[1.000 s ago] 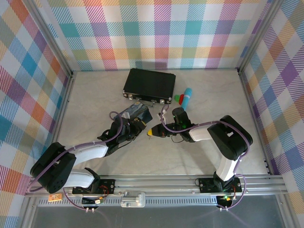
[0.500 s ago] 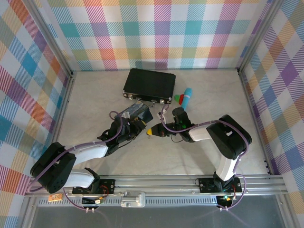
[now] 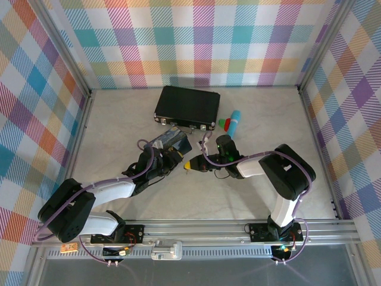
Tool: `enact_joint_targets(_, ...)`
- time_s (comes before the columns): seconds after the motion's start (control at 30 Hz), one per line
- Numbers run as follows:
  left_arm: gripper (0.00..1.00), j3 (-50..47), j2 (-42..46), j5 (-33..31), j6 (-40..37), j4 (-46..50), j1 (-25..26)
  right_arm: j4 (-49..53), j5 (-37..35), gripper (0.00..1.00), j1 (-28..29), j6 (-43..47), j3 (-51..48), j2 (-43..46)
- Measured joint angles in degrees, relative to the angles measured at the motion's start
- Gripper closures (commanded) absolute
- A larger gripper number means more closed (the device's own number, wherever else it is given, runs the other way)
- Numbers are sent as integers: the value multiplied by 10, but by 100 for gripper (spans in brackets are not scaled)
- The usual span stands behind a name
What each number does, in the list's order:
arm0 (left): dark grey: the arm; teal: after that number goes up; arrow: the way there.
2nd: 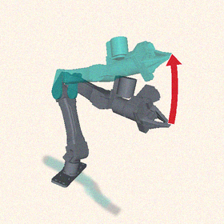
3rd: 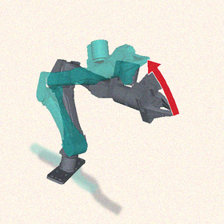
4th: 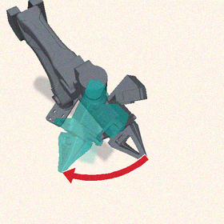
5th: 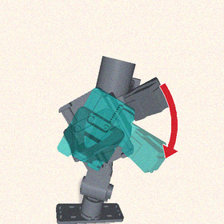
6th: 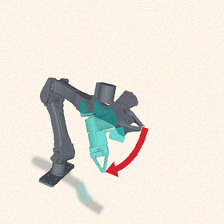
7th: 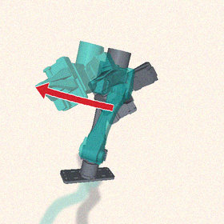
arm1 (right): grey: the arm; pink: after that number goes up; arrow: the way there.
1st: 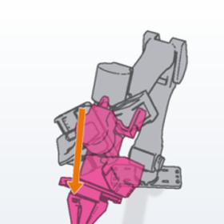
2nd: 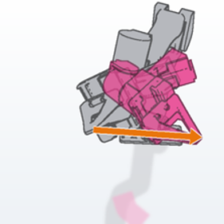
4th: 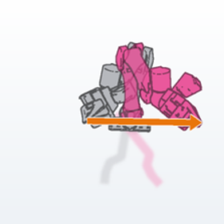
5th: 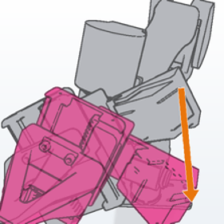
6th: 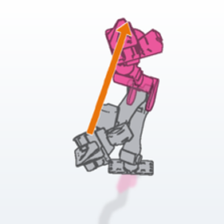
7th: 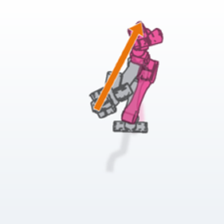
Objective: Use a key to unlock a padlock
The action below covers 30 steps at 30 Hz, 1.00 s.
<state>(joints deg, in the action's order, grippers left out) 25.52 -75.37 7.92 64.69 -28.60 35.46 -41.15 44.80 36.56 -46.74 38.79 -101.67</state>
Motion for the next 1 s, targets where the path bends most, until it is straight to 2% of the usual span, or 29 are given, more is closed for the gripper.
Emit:
enact_joint_targets(0.67,100,-4,-1,3,0,-14,-2,-44,11,100,-3,-40,-1,-12)
enact_joint_targets(1.0,100,-26,-18,23,0,-91,-10,-99,78,100,-30,-122,24,-59)
